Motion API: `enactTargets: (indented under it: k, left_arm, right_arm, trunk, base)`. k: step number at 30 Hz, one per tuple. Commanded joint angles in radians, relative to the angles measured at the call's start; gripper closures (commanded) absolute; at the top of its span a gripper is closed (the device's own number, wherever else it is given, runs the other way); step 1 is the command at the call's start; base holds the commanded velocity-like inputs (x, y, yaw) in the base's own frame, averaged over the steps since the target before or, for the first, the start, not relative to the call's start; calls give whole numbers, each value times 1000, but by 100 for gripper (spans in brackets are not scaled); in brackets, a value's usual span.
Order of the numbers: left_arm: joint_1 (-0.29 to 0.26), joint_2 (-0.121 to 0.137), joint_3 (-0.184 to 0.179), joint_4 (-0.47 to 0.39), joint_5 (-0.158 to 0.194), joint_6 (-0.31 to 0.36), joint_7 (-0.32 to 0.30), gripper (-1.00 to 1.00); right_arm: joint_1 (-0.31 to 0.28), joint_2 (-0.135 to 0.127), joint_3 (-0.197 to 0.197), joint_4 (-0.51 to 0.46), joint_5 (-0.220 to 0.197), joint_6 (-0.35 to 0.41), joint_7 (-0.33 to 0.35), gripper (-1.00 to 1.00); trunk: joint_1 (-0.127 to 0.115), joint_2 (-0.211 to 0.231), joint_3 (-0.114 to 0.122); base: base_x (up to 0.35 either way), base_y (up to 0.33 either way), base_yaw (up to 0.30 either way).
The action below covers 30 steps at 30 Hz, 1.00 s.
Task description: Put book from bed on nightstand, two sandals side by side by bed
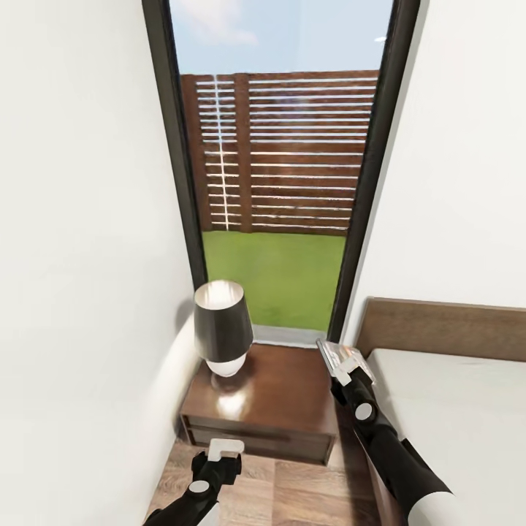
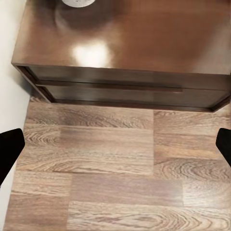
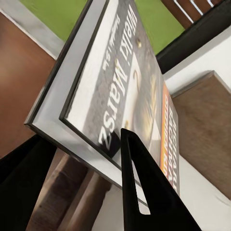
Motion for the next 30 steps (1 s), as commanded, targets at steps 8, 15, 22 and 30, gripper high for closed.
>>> enactTargets:
  k: [8,15,22,30]
  left_arm:
    - [-1,0,-9,0,11,-5,6,-100]
    - [-1,0,-9,0,10,-6,6,-100]
    - [-1,-7,-9,0,10,-6,6,-100]
    - [0,-18,-26,0,9,-3,4,-100]
  right_arm:
    - [-1,-1,4,-2,12,11,-1,100]
    - [-1,-1,4,-2,14,9,0,100]
    - [-1,-1,5,2,20,8,0,100]
    - [3,3,121,90,85,-47,-4,100]
  trunk:
    - [1,-2,-2]
    - [1,-2,-2]
    - [1,-2,-2]
    - [1,-2,-2]
  base:
    - [129,0,0]
    - [72,0,0]
    - [5,0,0]
    - [0,0,0]
